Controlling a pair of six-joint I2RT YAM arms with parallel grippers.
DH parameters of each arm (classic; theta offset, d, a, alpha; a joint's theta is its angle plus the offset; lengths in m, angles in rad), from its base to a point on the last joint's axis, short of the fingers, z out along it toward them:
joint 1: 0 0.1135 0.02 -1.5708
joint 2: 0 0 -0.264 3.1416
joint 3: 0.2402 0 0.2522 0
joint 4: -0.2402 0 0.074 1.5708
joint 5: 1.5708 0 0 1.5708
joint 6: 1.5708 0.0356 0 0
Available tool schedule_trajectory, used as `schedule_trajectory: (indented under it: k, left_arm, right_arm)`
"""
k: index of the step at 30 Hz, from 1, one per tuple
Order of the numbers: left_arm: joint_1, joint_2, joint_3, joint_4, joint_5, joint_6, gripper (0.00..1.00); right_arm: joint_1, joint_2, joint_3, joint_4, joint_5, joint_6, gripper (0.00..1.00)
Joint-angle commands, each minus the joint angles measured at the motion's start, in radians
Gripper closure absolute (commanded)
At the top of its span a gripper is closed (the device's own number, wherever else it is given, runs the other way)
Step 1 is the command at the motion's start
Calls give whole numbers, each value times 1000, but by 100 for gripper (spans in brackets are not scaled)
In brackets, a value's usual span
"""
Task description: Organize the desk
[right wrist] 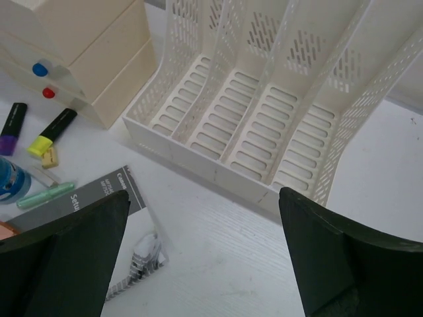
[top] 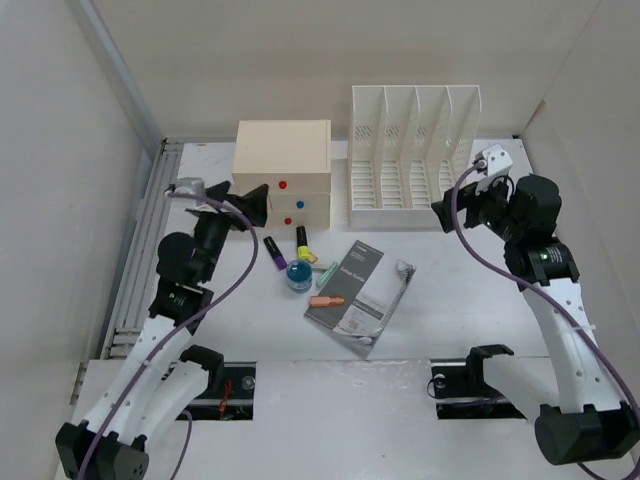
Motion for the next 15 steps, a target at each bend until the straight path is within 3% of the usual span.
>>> schedule_trajectory:
  k: [1, 4, 9, 12, 13, 15]
  left_arm:
    - [-7, 63, 61, -138, 347, -79, 0]
    - [3, 84, 15, -122, 443, -253, 0]
    - [-21, 186, 6, -88, 570, -313, 0]
    - [-165, 186, 6, -91, 480, -297, 0]
    - [-203, 175, -19, -91, 392, -287, 0]
    - [-317, 175, -28, -80, 314, -273, 2]
  right_arm:
    - [-3, -68, -27, 24, -34, 36, 0]
    - [-3, -116, -129, 49, -153, -21, 0]
    - [-3, -60, -169, -1, -227, 29, 2]
    - [-3, -60, -220, 71, -272, 94, 12]
    - [-3, -50, -264, 97, -290, 150, 15]
    - [-3, -27, -306, 173, -333, 190, 30]
